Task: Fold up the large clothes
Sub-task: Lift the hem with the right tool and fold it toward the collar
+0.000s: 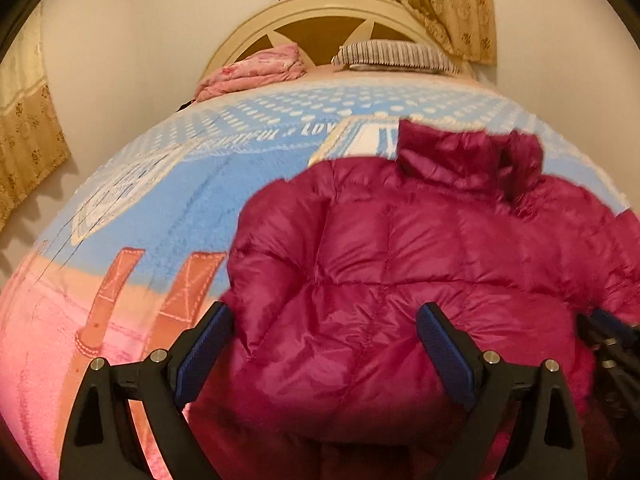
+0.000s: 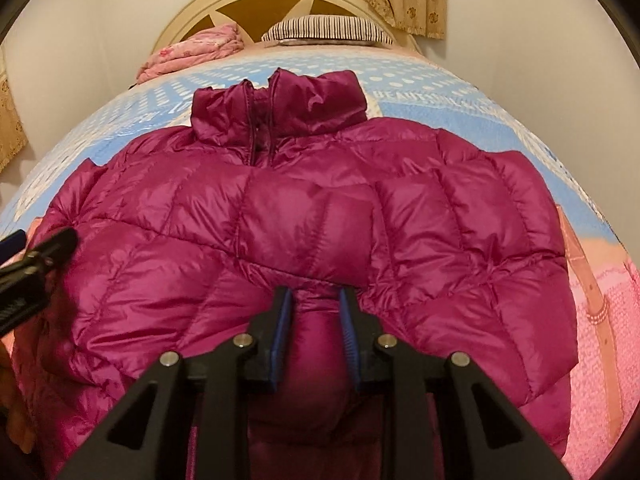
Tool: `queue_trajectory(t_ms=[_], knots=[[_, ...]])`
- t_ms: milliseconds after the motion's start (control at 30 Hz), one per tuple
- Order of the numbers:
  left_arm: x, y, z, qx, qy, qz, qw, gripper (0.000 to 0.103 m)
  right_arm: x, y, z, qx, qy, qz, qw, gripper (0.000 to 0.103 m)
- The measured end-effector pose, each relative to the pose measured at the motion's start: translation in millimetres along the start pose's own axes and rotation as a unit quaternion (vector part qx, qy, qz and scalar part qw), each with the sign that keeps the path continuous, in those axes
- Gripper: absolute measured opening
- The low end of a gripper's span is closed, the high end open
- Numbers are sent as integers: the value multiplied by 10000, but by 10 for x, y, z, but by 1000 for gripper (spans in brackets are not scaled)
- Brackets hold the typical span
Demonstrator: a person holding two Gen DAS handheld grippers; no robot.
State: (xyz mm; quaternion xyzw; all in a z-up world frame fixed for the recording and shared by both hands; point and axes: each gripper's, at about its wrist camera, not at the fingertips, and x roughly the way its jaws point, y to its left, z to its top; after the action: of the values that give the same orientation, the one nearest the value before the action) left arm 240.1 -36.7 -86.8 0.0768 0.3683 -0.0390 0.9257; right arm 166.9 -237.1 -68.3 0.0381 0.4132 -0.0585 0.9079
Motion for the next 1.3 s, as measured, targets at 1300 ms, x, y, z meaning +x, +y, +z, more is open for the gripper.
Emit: queue_trajectory(t_ms=[1300], knots=[[194,45,-80,-178,226,-10,9996,95,106,-365,1168,1382,221,61,9901,68]])
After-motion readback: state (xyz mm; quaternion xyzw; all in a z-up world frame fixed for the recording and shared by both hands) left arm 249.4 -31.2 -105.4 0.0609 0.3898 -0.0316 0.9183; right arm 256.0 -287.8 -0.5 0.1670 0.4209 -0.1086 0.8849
